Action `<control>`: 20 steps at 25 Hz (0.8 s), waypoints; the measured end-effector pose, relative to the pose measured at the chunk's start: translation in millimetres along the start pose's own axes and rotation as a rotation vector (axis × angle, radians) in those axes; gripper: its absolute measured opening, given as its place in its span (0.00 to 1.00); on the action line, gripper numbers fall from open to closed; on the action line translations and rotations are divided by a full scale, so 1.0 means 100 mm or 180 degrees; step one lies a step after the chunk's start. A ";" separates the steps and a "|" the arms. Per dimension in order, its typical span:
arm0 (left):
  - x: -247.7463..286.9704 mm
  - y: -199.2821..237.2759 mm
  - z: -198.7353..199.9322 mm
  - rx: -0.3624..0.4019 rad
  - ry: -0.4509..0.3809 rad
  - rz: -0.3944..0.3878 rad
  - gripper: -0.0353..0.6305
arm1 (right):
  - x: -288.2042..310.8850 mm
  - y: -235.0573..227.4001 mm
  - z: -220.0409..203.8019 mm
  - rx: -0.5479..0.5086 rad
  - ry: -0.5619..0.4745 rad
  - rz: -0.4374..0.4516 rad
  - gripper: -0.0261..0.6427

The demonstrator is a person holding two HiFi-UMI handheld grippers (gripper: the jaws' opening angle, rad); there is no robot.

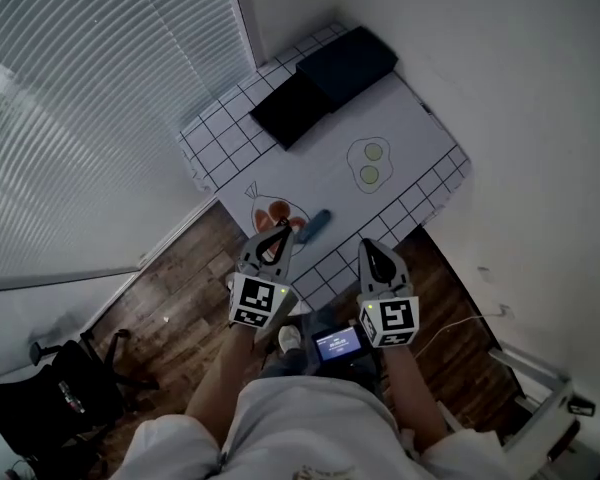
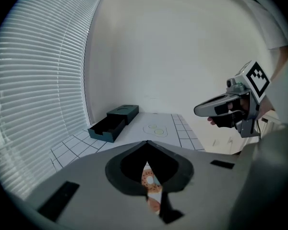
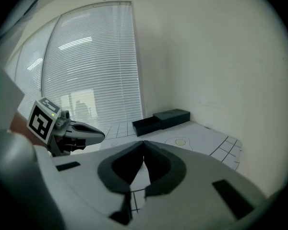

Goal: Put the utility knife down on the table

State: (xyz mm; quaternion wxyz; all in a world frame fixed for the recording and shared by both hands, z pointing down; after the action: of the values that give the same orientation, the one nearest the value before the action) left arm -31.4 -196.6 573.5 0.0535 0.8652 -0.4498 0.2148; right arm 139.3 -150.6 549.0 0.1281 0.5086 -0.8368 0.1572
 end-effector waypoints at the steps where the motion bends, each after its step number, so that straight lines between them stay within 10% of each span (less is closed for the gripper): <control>1: -0.05 0.00 0.03 -0.0003 -0.0034 0.0007 0.06 | -0.04 0.02 0.02 -0.0011 -0.0015 -0.0008 0.05; 20: -1.16 0.04 0.94 -0.0324 -0.0927 0.0288 0.06 | -0.76 0.52 0.73 -0.0212 -0.0583 -0.0133 0.05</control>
State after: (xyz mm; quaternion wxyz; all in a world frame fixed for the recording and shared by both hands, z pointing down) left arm -62.5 -137.7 439.9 0.0217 0.8623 -0.5016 0.0662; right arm 123.5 -95.2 447.2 0.0713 0.5336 -0.8390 0.0794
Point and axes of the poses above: the fingertips, and each gripper's own axes: x forward along the fingers, y to its left, z out of its top, the point moved 4 cm from there along -x, backward along the fingers, and after that the axes turned 9 degrees about z, right-handed, at the moved point
